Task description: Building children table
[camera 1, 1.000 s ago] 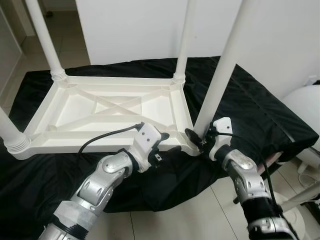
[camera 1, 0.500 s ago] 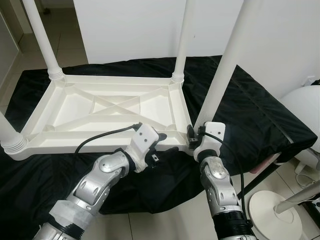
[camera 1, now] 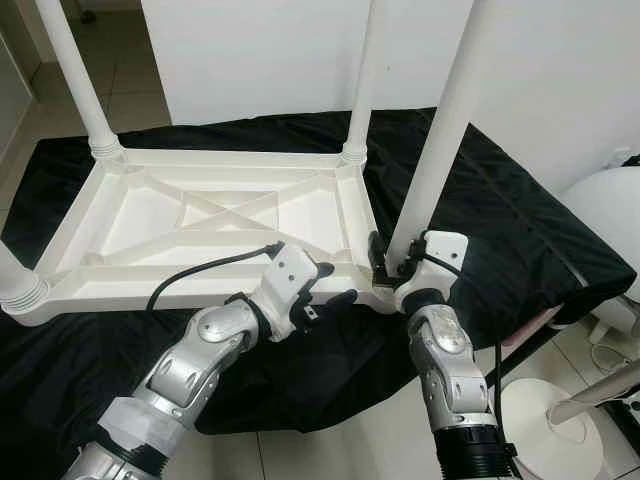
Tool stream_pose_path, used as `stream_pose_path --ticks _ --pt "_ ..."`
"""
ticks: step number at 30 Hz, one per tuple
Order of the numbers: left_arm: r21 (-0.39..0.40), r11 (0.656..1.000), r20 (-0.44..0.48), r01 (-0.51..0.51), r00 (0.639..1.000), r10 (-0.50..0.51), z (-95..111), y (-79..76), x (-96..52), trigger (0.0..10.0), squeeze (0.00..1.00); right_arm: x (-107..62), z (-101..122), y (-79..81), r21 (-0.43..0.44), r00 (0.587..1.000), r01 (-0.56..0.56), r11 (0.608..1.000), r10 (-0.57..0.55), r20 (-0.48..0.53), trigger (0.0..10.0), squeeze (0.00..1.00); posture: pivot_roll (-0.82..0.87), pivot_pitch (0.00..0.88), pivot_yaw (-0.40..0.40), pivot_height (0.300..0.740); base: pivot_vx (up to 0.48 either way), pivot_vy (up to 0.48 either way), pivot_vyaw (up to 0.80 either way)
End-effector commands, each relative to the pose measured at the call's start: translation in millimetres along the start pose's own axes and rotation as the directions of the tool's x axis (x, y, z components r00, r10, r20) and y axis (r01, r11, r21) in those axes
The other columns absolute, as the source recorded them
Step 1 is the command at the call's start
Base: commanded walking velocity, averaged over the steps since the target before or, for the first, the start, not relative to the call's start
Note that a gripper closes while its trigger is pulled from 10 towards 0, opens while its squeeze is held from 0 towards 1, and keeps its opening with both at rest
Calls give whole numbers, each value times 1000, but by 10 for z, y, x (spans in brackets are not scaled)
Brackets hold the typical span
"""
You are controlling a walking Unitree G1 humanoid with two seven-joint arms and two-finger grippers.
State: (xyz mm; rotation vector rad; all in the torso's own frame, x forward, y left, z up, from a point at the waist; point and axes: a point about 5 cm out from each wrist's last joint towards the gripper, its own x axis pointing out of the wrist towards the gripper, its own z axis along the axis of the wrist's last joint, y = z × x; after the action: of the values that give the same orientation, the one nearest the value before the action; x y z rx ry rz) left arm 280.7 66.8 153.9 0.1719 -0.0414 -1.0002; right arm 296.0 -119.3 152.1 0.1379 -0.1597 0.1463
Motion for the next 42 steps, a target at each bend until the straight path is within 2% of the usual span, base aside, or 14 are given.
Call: stream_pose_path --ticks 1,3,7,16,19,22,23,25,26,37,38,40,41,42 --pt "16 989 0 149 989 -149 12 -84 -5 10000 0 -105 -134 -17 13 997 -47 999 47 -53 10000 0 -44 0 -52 740 0 0 0" --pt "16 989 1 148 989 -148 12 -88 -3 10000 0 -119 -127 -70 -11 995 -88 996 87 -55 10000 0 -44 0 -56 740 0 0 0" --pt "19 991 12 132 991 -132 35 -71 4 10000 0 -89 -116 -313 -86 960 -272 958 264 -99 10000 0 -39 0 -61 740 0 0 0" --pt "23 991 15 131 991 -132 47 -70 2 10000 0 -16 -90 -442 -109 924 -371 922 356 -135 10000 0 -34 0 -57 740 0 0 0" --pt "26 991 15 133 991 -133 57 -64 0 10000 0 136 -69 -499 -167 874 -477 863 446 -191 10000 0 -33 0 -51 740 0 0 0" --pt "27 991 15 133 991 -133 60 -61 -1 10000 0 166 -65 -510 -176 861 -501 847 466 -205 10000 0 -32 0 -49 740 0 0 0" --pt "28 991 15 133 991 -133 65 -59 0 10000 0 201 -84 -509 -188 844 -528 828 486 -228 4235 0 -27 0 -49 740 0 0 0" --pt "30 991 15 133 991 -133 69 -58 3 10000 0 229 -101 -505 -185 829 -548 816 501 -247 4235 0 -27 0 -49 740 0 0 0" --pt "32 990 17 134 991 -135 73 -55 2 10000 0 256 -109 -497 -172 815 -568 805 520 -256 0 0 -20 0 -53 740 0 0 0" --pt "30 994 24 108 994 -109 86 -47 -18 10000 0 217 -195 -518 -110 771 -613 782 563 -298 0 0 -5 0 -78 740 0 0 0" --pt "27 994 24 104 994 -105 81 -49 -20 10000 0 209 -203 -527 -106 777 -603 791 552 -303 7255 0 -6 0 -78 740 0 0 0" --pt "27 994 24 104 994 -105 81 -49 -20 10000 0 209 -203 -527 -106 777 -603 791 552 -303 7255 0 -6 0 -78 740 0 0 0" --pt "26 994 24 102 994 -103 78 -51 -20 10000 0 216 -201 -534 -93 787 -588 804 542 -294 10000 0 -7 0 -80 740 0 0 0" --pt "24 995 24 101 995 -101 77 -50 -19 10000 0 227 -184 -534 -95 814 -552 829 510 -277 10000 0 -9 0 -80 740 0 0 0"
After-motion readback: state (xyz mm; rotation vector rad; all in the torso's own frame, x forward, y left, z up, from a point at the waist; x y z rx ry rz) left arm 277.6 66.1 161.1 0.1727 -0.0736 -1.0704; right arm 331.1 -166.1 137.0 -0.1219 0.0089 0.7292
